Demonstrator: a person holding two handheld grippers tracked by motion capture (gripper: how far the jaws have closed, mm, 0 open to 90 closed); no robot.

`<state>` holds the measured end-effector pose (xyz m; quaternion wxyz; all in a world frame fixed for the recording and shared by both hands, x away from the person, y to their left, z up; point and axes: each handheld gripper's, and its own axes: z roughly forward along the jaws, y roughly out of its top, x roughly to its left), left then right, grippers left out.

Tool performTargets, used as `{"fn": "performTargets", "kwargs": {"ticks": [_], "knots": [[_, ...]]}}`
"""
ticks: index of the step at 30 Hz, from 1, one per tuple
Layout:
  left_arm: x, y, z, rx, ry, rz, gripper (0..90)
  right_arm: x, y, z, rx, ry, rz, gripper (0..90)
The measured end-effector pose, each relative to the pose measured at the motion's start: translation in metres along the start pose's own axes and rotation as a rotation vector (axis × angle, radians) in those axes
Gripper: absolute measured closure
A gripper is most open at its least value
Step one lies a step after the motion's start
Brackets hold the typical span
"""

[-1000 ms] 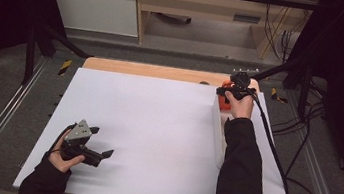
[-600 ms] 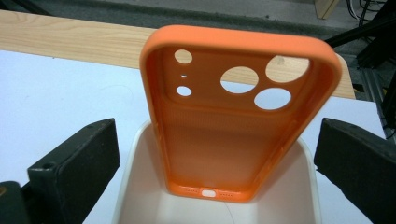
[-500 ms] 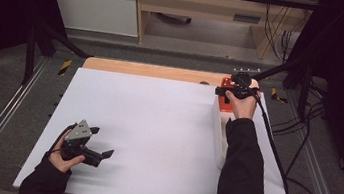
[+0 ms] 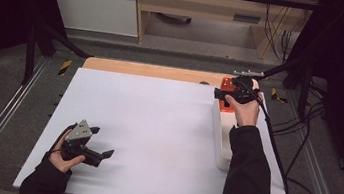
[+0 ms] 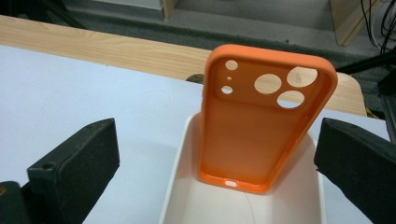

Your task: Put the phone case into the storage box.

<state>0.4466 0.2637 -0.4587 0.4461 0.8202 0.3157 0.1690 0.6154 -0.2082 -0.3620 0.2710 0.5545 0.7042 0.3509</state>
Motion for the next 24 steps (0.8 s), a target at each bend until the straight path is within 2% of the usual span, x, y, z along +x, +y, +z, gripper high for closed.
{"fn": "performTargets", "kwargs": {"ticks": [7,9,12,16,24], "knots": [[-0.002,0.001,0.001,0.003,0.000,0.008,0.0,0.011,-0.008,-0.015,-0.029,0.062,-0.038,0.5],[-0.001,0.001,0.001,0.006,0.002,0.010,0.0,0.015,-0.011,-0.023,-0.053,0.102,-0.075,0.4],[-0.001,0.000,0.001,0.007,0.003,0.009,0.0,0.020,-0.015,-0.034,-0.091,0.147,-0.104,0.5],[-0.001,0.000,0.001,0.009,0.003,0.011,0.0,0.025,-0.024,-0.051,-0.156,0.210,-0.122,0.5],[-0.002,0.001,0.001,0.003,0.003,0.009,0.0,0.036,-0.047,-0.078,-0.236,0.321,-0.176,0.7]]}}
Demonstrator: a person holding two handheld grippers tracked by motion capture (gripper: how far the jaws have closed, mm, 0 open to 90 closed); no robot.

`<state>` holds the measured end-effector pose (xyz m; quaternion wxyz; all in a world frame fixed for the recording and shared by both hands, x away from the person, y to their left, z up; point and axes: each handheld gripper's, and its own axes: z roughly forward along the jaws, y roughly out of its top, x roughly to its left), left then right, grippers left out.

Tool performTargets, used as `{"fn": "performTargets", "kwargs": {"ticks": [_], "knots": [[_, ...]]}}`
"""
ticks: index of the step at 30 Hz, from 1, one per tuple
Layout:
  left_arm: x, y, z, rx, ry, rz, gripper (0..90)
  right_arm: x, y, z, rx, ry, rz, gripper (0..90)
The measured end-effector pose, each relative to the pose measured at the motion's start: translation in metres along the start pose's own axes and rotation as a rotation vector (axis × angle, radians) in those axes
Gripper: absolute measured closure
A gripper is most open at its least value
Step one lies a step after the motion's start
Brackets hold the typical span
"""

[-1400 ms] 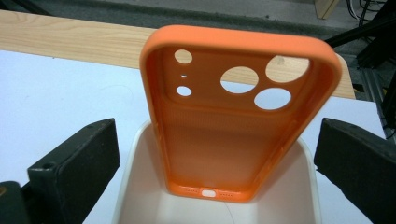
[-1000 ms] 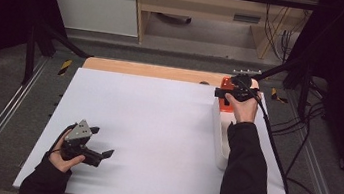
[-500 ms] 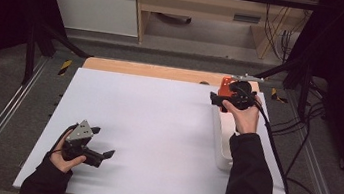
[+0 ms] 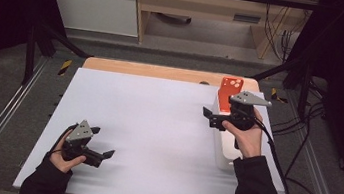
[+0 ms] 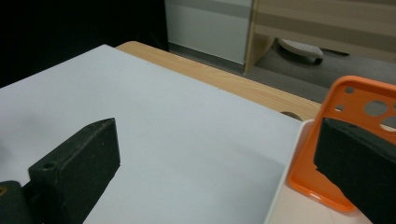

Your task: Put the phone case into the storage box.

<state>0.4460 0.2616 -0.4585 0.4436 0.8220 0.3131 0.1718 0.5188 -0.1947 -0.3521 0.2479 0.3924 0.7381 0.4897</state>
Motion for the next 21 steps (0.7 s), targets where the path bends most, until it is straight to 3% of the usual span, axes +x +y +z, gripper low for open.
{"fn": "performTargets", "kwargs": {"ticks": [10,15,21], "knots": [[-0.002,0.001,-0.001,-0.007,-0.002,0.005,0.0,0.022,-0.034,-0.022,-0.029,0.108,-0.047,0.8],[-0.002,0.001,-0.002,-0.016,-0.005,0.007,0.0,0.020,-0.055,-0.032,-0.033,0.138,-0.087,0.4],[-0.002,0.002,-0.004,-0.026,-0.007,0.006,0.0,0.015,-0.077,-0.046,-0.044,0.170,-0.101,0.3]]}}
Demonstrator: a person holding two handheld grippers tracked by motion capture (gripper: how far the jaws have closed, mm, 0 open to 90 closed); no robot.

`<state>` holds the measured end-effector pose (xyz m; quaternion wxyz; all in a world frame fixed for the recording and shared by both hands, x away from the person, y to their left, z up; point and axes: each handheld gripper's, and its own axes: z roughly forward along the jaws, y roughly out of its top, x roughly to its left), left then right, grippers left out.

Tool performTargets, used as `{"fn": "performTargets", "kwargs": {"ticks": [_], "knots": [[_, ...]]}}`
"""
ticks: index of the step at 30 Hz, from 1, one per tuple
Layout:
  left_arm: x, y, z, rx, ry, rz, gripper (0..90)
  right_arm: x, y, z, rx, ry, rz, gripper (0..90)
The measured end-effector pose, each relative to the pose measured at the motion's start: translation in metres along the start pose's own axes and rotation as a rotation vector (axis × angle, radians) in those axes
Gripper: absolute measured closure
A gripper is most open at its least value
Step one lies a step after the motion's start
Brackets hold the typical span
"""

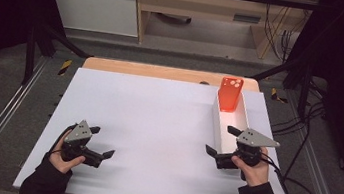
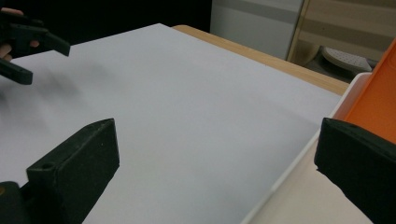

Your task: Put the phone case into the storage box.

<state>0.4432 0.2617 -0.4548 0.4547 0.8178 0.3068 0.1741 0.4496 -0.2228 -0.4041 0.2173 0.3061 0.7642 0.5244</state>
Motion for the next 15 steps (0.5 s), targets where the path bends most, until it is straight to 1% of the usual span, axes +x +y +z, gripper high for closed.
{"fn": "performTargets", "kwargs": {"ticks": [4,5,9,12,15], "knots": [[-0.001,0.001,-0.001,-0.010,-0.002,0.003,0.0,-0.001,-0.012,-0.011,-0.013,0.011,-0.006,0.4],[-0.001,0.001,-0.002,-0.011,-0.002,0.003,0.0,-0.001,-0.016,-0.014,-0.022,0.005,-0.009,0.4],[-0.001,0.002,-0.002,-0.020,-0.007,0.004,0.0,-0.005,-0.025,-0.020,-0.012,-0.010,-0.004,0.4],[-0.001,0.002,-0.002,-0.022,-0.008,0.003,0.0,-0.008,-0.030,-0.023,-0.012,-0.019,0.000,0.4],[-0.001,0.002,-0.003,-0.020,-0.008,0.005,0.0,-0.008,-0.030,-0.024,-0.019,-0.009,-0.001,0.4]]}}
